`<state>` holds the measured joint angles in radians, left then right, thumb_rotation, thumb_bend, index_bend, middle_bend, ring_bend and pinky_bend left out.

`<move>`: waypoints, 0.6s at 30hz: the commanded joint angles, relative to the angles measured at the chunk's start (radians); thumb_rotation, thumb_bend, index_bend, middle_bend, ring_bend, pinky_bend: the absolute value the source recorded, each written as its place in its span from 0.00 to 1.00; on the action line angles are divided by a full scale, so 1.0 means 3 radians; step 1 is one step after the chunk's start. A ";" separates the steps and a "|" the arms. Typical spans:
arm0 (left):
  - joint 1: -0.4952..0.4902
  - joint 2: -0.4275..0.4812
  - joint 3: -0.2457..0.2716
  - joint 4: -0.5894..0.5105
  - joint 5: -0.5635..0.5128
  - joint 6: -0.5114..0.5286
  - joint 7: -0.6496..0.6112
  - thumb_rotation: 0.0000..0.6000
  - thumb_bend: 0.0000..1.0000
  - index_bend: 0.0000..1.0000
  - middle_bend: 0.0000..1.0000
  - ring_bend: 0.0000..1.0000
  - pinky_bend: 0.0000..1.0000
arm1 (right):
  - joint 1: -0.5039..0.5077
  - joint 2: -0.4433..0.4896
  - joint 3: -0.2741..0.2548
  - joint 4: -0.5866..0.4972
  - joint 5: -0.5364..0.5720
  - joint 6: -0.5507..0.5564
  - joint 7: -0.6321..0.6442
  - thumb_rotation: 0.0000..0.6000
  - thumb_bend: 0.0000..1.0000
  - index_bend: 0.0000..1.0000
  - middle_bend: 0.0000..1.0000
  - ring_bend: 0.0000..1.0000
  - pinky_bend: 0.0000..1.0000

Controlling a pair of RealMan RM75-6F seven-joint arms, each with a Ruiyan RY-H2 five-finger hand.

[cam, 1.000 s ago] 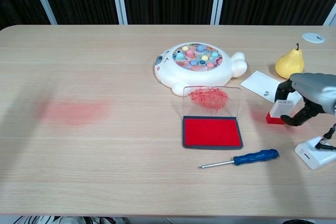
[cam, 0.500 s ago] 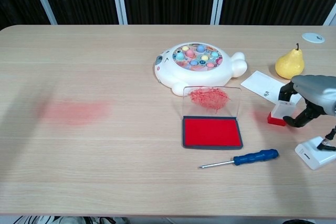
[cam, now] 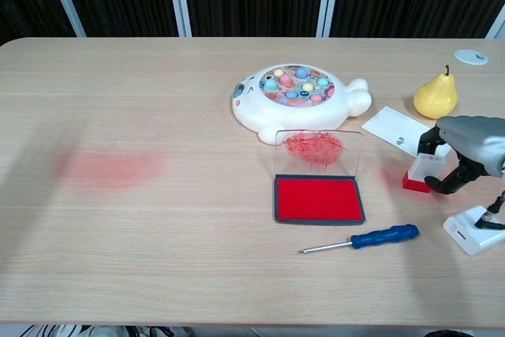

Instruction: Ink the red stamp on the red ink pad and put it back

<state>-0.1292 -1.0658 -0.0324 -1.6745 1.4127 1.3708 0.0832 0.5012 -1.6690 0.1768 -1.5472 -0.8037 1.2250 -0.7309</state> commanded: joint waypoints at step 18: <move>-0.0006 0.0009 -0.0001 -0.0012 -0.0024 -0.0018 -0.0006 1.00 0.04 0.00 0.00 0.00 0.00 | 0.0047 -0.0039 -0.0015 0.0007 0.0035 0.0006 -0.0013 1.00 0.45 0.49 0.35 0.21 0.22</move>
<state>-0.1310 -1.0633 -0.0327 -1.6781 1.4055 1.3656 0.0815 0.5147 -1.6799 0.1728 -1.5458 -0.7941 1.2271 -0.7339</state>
